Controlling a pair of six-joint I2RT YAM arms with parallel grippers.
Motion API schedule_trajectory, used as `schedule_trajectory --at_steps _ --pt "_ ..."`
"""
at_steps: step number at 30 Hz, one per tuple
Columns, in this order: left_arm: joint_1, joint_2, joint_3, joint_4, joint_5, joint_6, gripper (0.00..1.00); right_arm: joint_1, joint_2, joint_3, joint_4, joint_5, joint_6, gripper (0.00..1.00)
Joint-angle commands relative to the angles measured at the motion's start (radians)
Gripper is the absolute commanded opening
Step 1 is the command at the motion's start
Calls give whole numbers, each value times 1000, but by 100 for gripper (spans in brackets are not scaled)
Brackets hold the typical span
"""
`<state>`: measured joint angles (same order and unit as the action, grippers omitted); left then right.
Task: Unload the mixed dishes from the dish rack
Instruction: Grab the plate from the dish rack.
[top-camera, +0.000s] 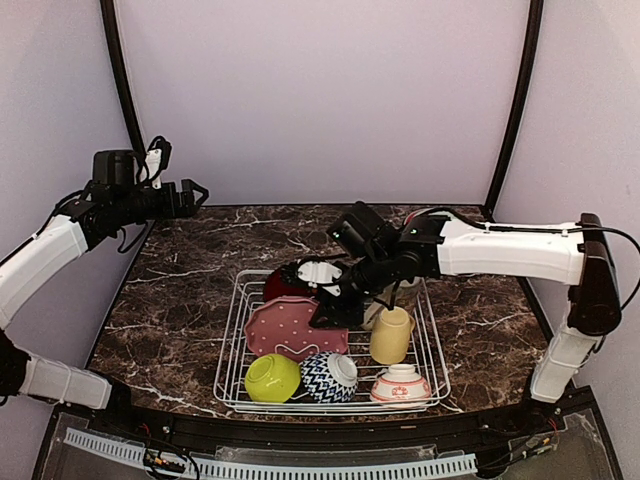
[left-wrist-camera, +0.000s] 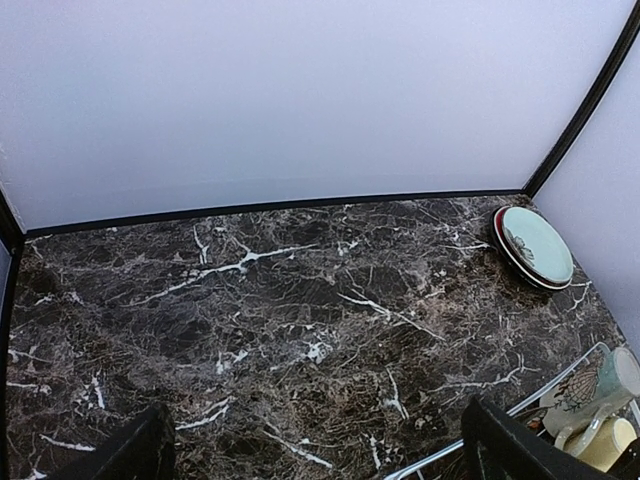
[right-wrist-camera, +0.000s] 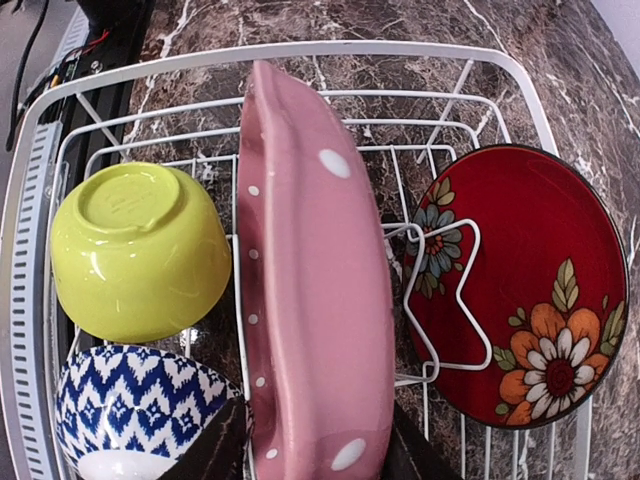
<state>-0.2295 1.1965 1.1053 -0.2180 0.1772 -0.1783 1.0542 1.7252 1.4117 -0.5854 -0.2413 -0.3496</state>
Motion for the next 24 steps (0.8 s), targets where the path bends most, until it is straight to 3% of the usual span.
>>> schedule_trajectory --at_steps 1,13,24 --pt "-5 -2 -16 -12 16 2 99 15 17 29 -1 -7 -7 39" --pt "-5 1 -16 -9 35 -9 99 28 19 44 -8 17 -11 15" --pt "-5 4 -15 -7 40 -15 99 54 -51 39 -8 91 -6 0"
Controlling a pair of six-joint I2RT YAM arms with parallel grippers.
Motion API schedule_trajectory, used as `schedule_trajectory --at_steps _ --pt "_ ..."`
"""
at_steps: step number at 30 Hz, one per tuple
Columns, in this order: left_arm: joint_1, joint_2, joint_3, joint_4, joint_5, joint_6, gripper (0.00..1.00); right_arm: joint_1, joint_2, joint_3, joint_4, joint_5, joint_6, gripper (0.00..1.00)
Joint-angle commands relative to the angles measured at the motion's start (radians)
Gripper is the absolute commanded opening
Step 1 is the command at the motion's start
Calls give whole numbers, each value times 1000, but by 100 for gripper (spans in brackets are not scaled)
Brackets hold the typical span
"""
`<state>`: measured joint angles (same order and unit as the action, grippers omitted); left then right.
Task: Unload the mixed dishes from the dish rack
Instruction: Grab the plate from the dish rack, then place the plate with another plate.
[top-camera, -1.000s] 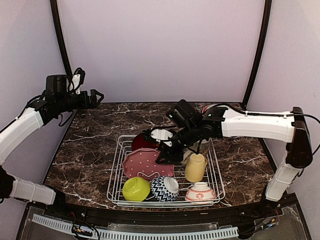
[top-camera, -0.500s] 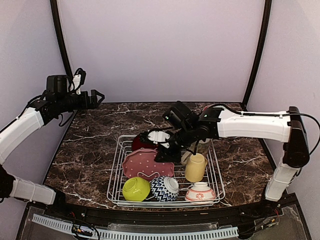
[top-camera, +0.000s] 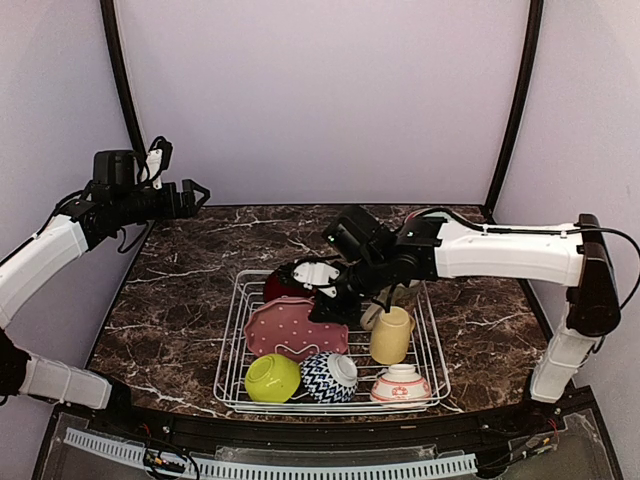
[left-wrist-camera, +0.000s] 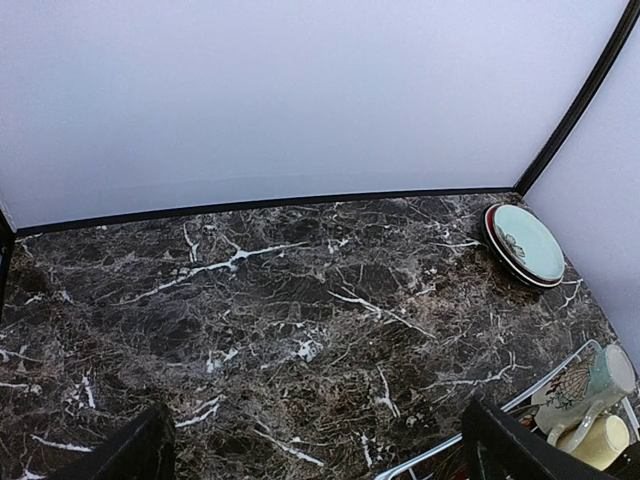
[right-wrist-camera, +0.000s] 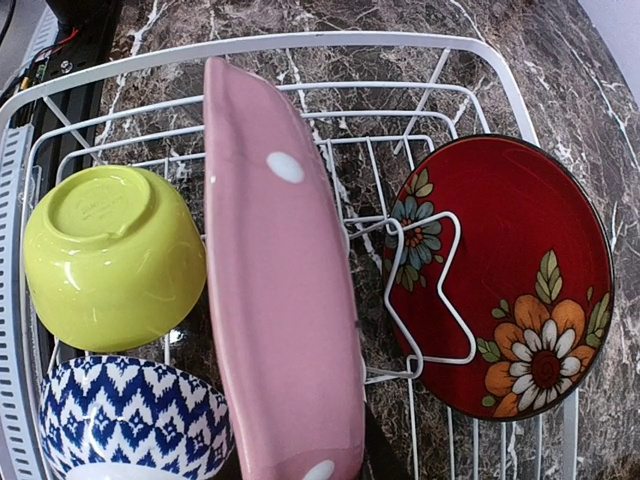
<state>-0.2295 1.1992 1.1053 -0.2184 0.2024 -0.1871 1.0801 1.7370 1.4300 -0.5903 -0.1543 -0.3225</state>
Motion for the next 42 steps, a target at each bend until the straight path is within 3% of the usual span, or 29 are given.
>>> schedule_trajectory --at_steps 1,20,26,32,37,42 --pt "-5 2 -16 -7 15 -6 99 32 -69 23 -4 12 -33 0" --pt "-5 -4 -16 -6 16 -8 99 92 -243 78 58 211 -57 0" --pt "-5 -7 -19 -6 12 -6 99 91 -344 2 260 328 -70 0" --pt "-5 -5 -18 -4 14 -6 99 80 -433 -127 613 473 -78 0" --pt "-5 -1 -19 -5 14 -7 99 -44 -441 -128 699 475 82 0" --pt "-5 -2 -19 -4 19 -10 99 -280 -463 -155 738 261 435 0"
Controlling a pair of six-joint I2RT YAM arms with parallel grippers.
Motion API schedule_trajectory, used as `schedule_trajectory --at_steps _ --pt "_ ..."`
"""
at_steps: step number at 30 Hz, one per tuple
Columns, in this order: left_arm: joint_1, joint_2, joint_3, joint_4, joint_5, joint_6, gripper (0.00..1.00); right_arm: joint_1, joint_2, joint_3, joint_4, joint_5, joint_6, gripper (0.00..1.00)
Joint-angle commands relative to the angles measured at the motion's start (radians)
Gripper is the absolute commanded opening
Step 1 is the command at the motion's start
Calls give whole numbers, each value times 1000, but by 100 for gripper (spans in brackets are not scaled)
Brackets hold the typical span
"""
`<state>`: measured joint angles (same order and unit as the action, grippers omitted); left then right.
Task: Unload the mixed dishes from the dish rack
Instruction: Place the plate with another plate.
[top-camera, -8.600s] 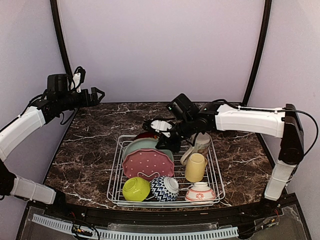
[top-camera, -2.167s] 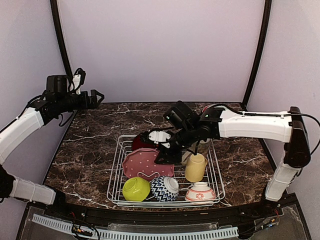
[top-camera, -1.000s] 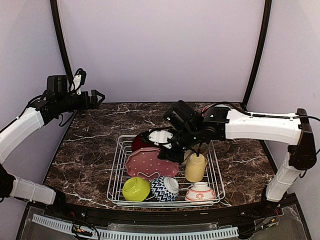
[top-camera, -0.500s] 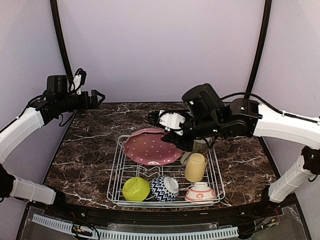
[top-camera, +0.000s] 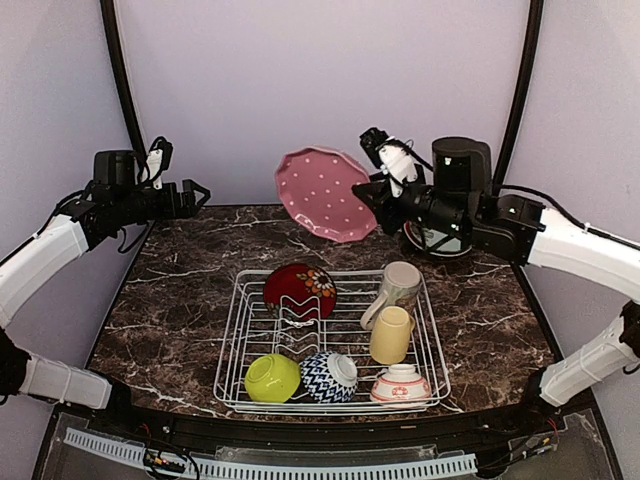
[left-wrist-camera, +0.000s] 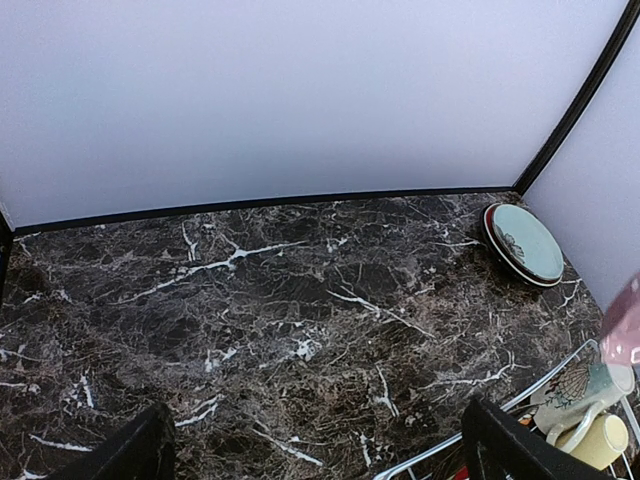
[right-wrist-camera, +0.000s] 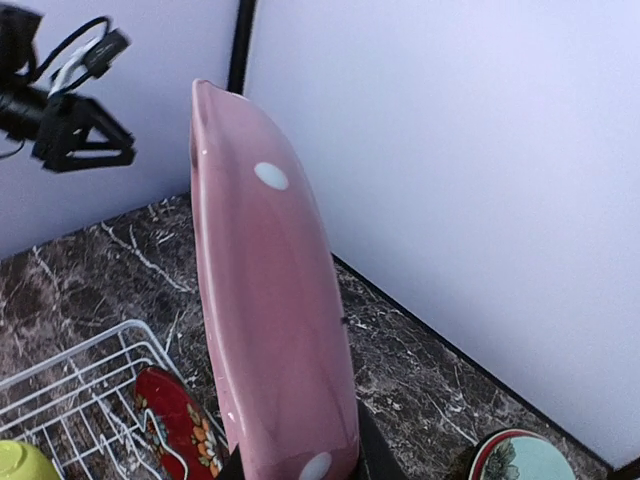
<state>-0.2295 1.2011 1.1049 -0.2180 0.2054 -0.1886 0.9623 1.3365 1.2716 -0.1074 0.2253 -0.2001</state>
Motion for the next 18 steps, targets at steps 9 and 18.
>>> schedule_trajectory --at_steps 9,18 --pt "-5 -1 -18 -4 20 -10 99 -661 4 -75 350 -540 975 0" --pt "-6 3 -18 -2 32 -14 99 -1046 207 -236 638 -829 1348 0"
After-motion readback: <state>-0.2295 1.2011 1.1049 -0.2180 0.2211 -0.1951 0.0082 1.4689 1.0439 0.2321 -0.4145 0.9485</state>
